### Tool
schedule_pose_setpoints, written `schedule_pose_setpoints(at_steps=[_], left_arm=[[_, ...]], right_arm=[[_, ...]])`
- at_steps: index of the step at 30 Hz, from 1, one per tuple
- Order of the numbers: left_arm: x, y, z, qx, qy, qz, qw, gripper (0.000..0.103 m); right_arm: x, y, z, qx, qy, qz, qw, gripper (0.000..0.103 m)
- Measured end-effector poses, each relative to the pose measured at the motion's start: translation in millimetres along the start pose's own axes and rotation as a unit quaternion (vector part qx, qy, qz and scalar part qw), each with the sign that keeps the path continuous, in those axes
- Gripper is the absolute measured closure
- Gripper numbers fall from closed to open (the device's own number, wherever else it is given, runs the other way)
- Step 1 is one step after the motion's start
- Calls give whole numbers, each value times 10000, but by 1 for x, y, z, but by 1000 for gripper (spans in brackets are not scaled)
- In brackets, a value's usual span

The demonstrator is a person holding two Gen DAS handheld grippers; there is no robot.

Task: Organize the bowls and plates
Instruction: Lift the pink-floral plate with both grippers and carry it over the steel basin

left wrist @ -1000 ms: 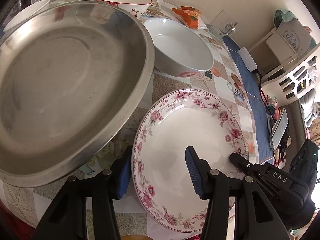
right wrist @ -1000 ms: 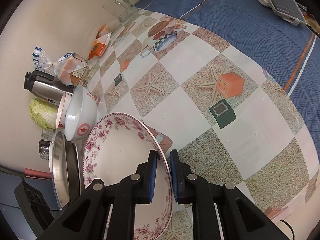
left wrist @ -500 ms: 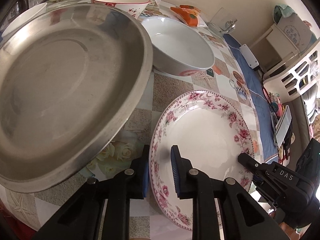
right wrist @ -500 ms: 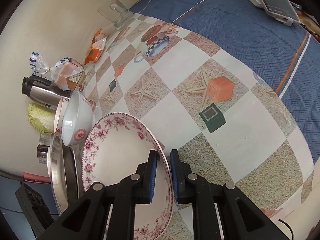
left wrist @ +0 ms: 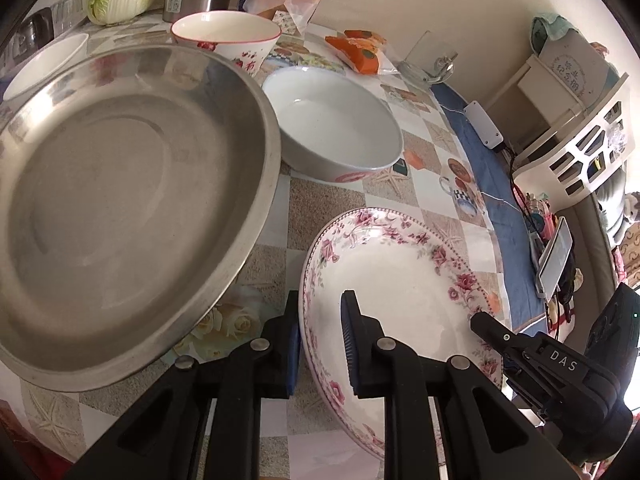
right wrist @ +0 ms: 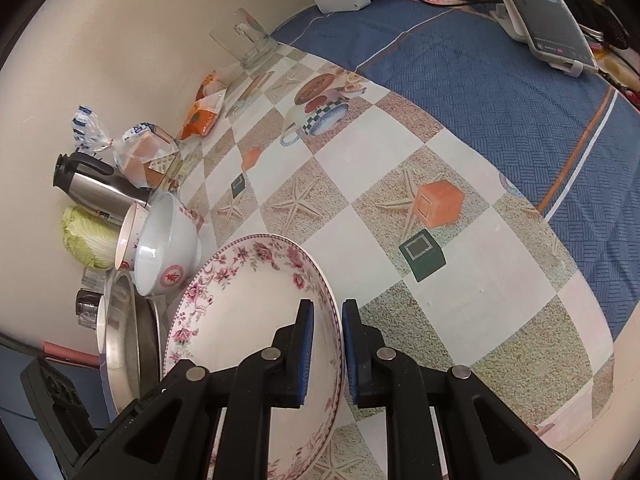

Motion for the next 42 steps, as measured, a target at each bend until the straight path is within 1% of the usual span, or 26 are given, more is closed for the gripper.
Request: schedule_pose_setpoints(at_steps=[6, 13, 19, 27, 32, 39, 42], left_arm=[[8, 2, -7, -70, 143, 38, 9999, 83], [13, 10, -15, -166, 289, 183, 9993, 83], [22, 18, -23, -219, 487, 339, 9980, 83], [33, 19, -33, -338, 658, 301, 9968, 83], [45, 15, -44, -373, 827, 339, 9953, 83], [55, 0, -51, -400, 886, 132, 9952, 83], [59, -6, -54, -378, 915, 118, 9950, 83]], right_arm=[[4, -7, -5, 149, 116, -20, 9998, 87], [10, -8, -12, 209, 286, 7, 9994, 87], [18, -15, -23, 274, 539, -80, 9981, 87], [25, -29, -39, 422, 871, -218, 9951, 87], [24, -41, -44, 530, 983, -243, 9934, 87], [19, -63, -48, 667, 1067, -403, 9912, 87], [16, -71, -48, 675, 1082, -479, 9907, 87]])
Point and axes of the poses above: each gripper's, at about its wrist camera, not at the fingertips, and z roughly the way its jaws point, y to its right, x to its top, the point moved 9 cm from there along z, roughly the way its jaws point, and after that the axes turned 14 degrees about y, right-handed, at the moved point
